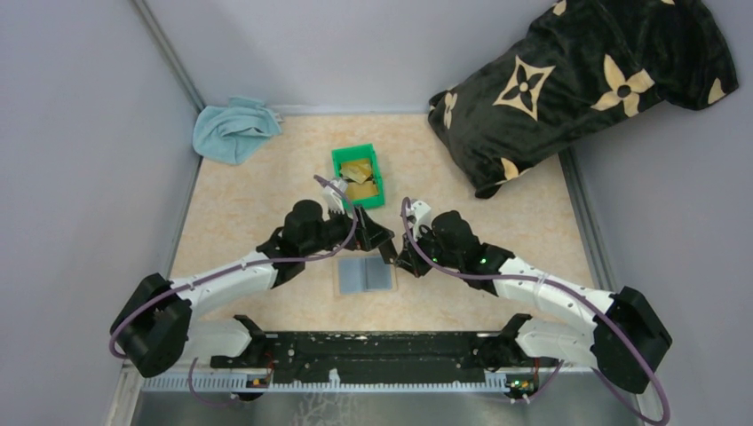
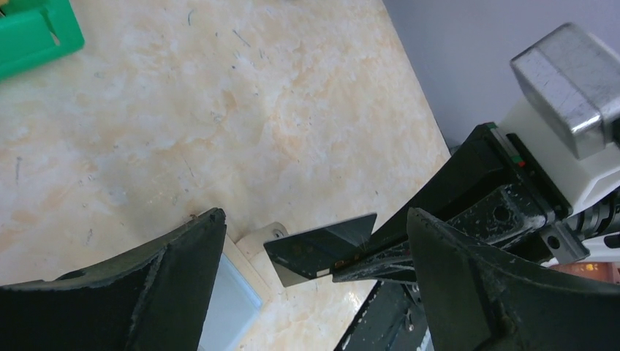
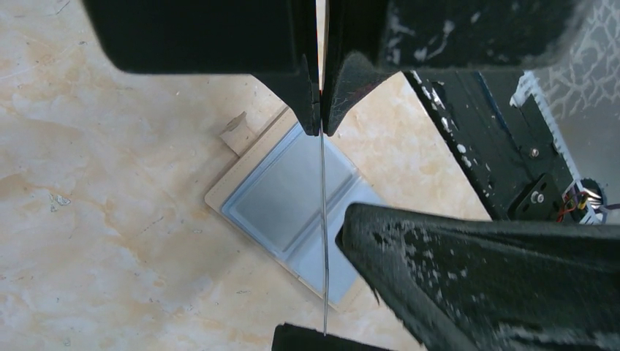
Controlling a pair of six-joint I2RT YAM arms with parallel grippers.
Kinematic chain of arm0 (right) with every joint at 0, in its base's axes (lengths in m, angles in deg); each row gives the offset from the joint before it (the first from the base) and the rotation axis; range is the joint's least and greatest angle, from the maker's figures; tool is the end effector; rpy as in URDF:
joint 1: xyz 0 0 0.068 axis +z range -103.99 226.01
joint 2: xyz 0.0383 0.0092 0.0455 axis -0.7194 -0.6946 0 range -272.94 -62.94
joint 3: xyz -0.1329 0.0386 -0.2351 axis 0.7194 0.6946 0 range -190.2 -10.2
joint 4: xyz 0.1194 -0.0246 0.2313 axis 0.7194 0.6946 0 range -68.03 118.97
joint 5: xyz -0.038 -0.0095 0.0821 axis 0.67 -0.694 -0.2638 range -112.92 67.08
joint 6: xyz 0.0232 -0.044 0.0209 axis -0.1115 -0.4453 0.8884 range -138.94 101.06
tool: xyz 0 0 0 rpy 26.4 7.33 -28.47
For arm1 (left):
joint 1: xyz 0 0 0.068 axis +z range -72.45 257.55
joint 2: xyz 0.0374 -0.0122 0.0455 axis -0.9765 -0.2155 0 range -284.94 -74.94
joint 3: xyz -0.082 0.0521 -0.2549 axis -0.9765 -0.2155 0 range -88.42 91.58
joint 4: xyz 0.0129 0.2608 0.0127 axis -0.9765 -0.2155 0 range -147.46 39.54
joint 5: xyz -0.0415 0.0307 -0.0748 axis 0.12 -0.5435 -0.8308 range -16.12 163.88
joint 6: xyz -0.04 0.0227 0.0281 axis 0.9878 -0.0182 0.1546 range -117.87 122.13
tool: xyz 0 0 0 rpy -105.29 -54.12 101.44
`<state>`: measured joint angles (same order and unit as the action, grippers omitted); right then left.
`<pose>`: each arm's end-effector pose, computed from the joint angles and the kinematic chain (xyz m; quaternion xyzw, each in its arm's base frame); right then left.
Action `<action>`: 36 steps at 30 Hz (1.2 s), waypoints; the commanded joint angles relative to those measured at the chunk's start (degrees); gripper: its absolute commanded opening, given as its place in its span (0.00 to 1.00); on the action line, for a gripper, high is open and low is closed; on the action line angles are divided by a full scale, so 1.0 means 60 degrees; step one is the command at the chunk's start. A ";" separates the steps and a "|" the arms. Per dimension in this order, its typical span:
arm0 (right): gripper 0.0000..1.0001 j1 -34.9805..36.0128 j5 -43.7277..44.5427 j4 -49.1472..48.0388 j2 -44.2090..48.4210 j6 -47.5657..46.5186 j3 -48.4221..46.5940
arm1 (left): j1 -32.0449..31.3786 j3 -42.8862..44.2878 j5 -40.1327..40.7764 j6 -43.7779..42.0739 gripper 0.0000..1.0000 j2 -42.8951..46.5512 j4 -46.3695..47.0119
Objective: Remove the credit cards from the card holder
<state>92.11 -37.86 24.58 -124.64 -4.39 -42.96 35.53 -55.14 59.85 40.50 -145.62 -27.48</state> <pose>0.1533 0.1725 0.2231 -0.2964 0.8155 0.3423 0.3606 0.1938 -0.1863 0.2344 0.0999 0.7815 -0.4663 0.4023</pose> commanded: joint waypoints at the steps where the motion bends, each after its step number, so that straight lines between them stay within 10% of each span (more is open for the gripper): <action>1: 0.00 0.0065 0.0076 -0.0525 -0.0083 0.0007 -0.0449 | -0.0239 -0.0207 -0.0022 0.0290 0.99 -0.0114 0.0229; 36: 0.00 -0.0250 0.0537 0.0443 0.1132 -0.0320 -0.0784 | -0.0190 -0.0968 0.1186 0.1052 0.99 -0.0276 -0.0257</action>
<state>91.24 -35.72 30.15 -119.52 -5.11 -43.02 33.85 -59.51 65.82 46.76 -148.20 -27.83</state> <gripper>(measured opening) 0.007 0.994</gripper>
